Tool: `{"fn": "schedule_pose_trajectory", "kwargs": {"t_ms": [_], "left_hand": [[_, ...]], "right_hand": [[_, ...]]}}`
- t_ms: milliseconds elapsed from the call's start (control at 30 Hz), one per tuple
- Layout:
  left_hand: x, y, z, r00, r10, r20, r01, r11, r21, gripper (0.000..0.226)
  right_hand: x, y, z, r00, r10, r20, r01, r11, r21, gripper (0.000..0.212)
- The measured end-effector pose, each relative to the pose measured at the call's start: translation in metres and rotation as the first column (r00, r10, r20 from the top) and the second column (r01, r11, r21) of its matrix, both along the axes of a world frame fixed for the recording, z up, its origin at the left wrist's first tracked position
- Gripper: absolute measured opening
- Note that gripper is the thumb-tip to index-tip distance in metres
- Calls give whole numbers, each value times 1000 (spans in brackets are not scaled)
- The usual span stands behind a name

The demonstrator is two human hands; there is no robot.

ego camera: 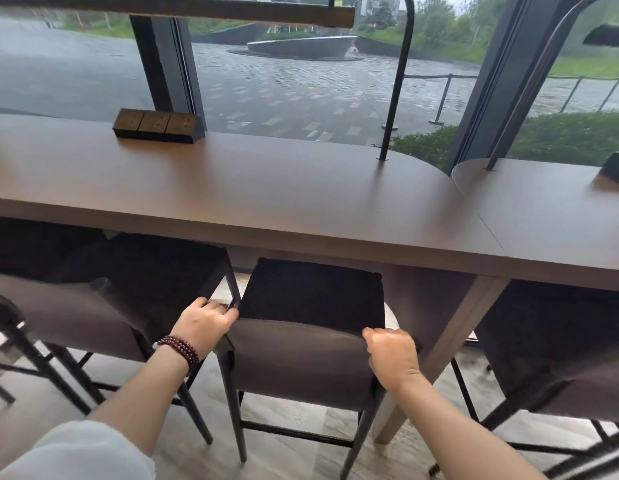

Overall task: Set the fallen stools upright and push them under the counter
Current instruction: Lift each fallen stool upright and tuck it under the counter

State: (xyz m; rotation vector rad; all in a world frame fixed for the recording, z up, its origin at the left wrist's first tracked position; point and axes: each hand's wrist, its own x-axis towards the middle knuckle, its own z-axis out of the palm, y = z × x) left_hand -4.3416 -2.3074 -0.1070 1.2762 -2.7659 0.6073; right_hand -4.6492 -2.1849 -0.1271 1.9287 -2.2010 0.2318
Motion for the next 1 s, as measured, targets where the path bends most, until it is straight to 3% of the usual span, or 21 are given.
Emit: {"fn": "schedule_pose_trajectory", "kwargs": {"t_ms": [133,233,300,400,500,600,667,767,833,900,933,1000], "left_hand": [[-9,-4,-7,999,27,-35,-26,999,29,39],[-14,-11,-3,995,94,-42,-93,995,33,36],[-16,-15,0,985,172,14,-173,982,74,25],[-14,-21,-2,970,236,62,-242,964,115,28],[-10,-18,-4,970,239,44,-242,956,167,27],[-7,-16,-2,982,188,13,-188,977,102,22],[-5,-17,-2,992,127,-3,-126,989,76,36],[0,-19,-6,997,73,-21,-72,996,43,40],[-1,-20,-5,997,65,-33,-62,995,81,41],[-2,-16,3,995,83,-57,-72,982,176,27],[-2,-15,6,990,114,-79,-93,969,228,15],[3,-18,9,975,159,-154,-100,937,333,22]], "right_hand": [[-10,-11,-1,1000,-10,12,10,1000,25,59],[-5,-16,-2,1000,-9,-25,11,998,61,56],[-1,-18,-4,999,-11,-44,15,997,74,54],[2,-20,-5,998,-26,-50,28,999,46,53],[3,-20,-7,998,-31,-61,35,998,59,52],[2,-19,-5,997,-23,-68,28,997,72,51],[1,-17,-3,998,-3,-59,7,998,60,50],[-1,-15,-1,999,6,-52,-2,998,69,48],[-1,-16,-1,1000,-7,-30,10,996,85,49],[3,-14,3,999,-26,-36,31,990,139,53],[7,-13,8,998,-45,-48,53,983,175,44],[17,-14,15,994,-103,-31,107,984,142,27]]}}
